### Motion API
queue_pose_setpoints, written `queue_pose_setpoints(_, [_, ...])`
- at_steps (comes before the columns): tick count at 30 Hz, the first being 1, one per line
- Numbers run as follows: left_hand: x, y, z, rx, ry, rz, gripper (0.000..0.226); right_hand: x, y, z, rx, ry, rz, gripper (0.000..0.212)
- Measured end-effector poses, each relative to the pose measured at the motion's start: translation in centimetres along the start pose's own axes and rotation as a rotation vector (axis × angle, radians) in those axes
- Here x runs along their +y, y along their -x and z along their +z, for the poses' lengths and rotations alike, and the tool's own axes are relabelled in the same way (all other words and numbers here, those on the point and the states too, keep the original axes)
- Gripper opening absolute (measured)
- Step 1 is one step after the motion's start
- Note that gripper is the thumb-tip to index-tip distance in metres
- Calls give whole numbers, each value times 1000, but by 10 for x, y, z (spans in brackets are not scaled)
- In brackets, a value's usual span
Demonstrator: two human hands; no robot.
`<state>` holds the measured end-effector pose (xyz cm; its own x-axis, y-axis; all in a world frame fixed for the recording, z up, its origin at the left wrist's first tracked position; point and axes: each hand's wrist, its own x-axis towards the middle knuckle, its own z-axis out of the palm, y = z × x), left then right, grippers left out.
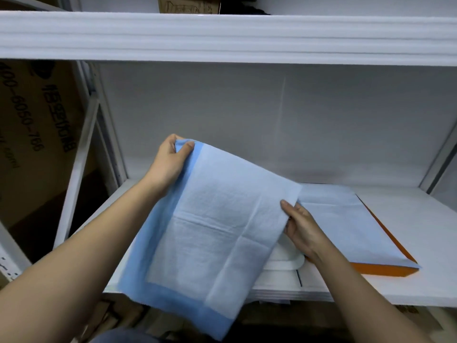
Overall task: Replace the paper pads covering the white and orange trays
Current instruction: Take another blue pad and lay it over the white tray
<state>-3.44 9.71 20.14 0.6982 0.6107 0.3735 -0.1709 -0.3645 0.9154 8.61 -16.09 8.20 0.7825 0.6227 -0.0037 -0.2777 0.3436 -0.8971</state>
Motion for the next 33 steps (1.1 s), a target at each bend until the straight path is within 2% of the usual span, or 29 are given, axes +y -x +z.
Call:
queue_pose_setpoints(2, [-4, -3, -9, 37, 87, -69, 23, 1, 2, 7, -26, -1, -33, 62])
queue_pose_setpoints(4, [-6, -6, -17, 69, 148, -132, 23, 6, 7, 17, -50, 122, 8, 43])
queue_pose_setpoints(6, [-9, -7, -27, 94, 114, -137, 19, 9, 8, 24, 15, 243, -36, 18])
queue_pose_setpoints(9, [-19, -7, -44, 132, 76, -147, 18, -3, 3, 34, 129, 381, -180, 14])
queue_pose_setpoints(12, [-30, -2, -55, 142, 174, -236, 20, -18, -2, 42, 137, 473, -223, 9])
queue_pose_setpoints(14, [-39, 6, -58, 44, 301, -344, 18, -24, -6, 46, 120, 490, -221, 10])
queue_pose_setpoints(17, [-67, 24, -61, -215, 437, -472, 42, -32, -11, 47, 140, 438, -218, 8])
queue_pose_setpoints(20, [-94, 40, -56, -377, 433, -514, 56, -37, -18, 43, 147, 383, -163, 12])
queue_pose_setpoints(22, [-104, 43, -48, -431, 377, -519, 76, -39, -24, 38, 173, 367, -119, 17])
queue_pose_setpoints(23, [-108, 42, -43, -432, 333, -498, 78, -41, -28, 34, 183, 354, -91, 18])
queue_pose_setpoints(27, [-115, 26, -19, -297, 204, -457, 36, -40, -44, 13, 183, 274, 102, 16])
queue_pose_setpoints(30, [-125, 12, -4, -295, 118, -499, 36, -36, -59, -7, 175, 254, 178, 15])
queue_pose_setpoints(33, [-146, -4, 14, -348, 50, -526, 22, -26, -82, -25, 186, 294, 200, 20])
